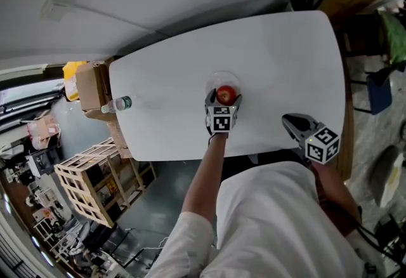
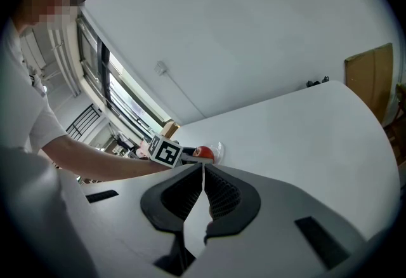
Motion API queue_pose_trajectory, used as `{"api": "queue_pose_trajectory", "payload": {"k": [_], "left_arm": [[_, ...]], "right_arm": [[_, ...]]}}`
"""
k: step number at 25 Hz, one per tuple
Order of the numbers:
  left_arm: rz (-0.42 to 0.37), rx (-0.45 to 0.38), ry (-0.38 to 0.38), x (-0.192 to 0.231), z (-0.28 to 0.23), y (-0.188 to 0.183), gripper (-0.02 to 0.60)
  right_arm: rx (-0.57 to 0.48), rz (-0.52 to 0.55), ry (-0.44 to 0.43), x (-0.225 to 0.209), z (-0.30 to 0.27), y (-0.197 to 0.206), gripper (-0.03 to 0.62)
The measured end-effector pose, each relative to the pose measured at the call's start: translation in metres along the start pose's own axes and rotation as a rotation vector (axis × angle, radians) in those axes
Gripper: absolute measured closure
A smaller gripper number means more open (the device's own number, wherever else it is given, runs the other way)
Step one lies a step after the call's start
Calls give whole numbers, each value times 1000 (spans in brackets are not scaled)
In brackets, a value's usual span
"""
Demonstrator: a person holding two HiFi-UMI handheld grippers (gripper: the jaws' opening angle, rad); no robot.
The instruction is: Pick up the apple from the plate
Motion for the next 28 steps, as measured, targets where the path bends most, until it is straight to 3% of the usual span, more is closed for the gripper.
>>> {"api": "queue_pose_trajectory", "payload": {"k": [10,28], "left_arm": [[20,-35,25,-1,6,-3,176],[-10,-140,131,-11,68,-17,178]], "right_arm": [[-1,1,-7,-4,-1,-3,557],[-21,60,-19,14,-5,-8,557]]}}
Point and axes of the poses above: the fingertips, and each gripper's own axes: z backward along the fingers, x to its left, y out of its underside, the point moved 6 cm from there along z, backward along the fingers, and after that the axes turned 13 degrees about x, right-handed, at the moved point
